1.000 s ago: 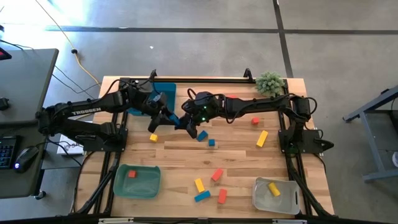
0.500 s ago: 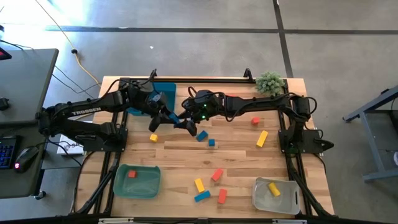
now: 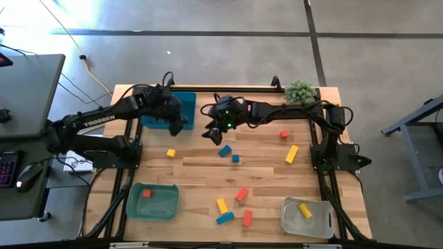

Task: Sort & place blocks by color
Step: Put the blue block into the blue bin

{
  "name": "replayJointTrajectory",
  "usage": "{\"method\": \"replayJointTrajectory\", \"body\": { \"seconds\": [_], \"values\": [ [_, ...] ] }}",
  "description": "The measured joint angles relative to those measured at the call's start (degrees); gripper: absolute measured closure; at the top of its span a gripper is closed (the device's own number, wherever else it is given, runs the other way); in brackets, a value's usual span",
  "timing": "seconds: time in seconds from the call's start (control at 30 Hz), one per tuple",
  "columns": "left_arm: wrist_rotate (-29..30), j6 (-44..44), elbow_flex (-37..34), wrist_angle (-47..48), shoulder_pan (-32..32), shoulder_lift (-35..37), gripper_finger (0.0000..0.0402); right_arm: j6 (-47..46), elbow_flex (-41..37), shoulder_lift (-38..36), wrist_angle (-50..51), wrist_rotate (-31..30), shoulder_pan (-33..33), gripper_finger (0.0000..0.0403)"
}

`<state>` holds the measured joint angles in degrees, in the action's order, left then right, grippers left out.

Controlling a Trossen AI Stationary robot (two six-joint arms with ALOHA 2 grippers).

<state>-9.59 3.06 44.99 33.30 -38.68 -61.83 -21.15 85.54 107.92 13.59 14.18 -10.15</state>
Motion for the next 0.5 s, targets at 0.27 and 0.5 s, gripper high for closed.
{"method": "replayJointTrajectory", "body": {
  "seconds": [0.27, 0.5],
  "values": [
    [3.7, 2.7, 0.0, 2.9, -5.0, -5.4, 0.0291, -0.9, 0.0, 0.0, 5.4, -2.1, -0.1, 0.0164],
    [5.5, 2.9, 0.0, 3.0, -7.6, -11.0, 0.0291, -0.9, 0.0, 0.0, 5.6, -4.8, -0.9, 0.0164]
  ]
}}
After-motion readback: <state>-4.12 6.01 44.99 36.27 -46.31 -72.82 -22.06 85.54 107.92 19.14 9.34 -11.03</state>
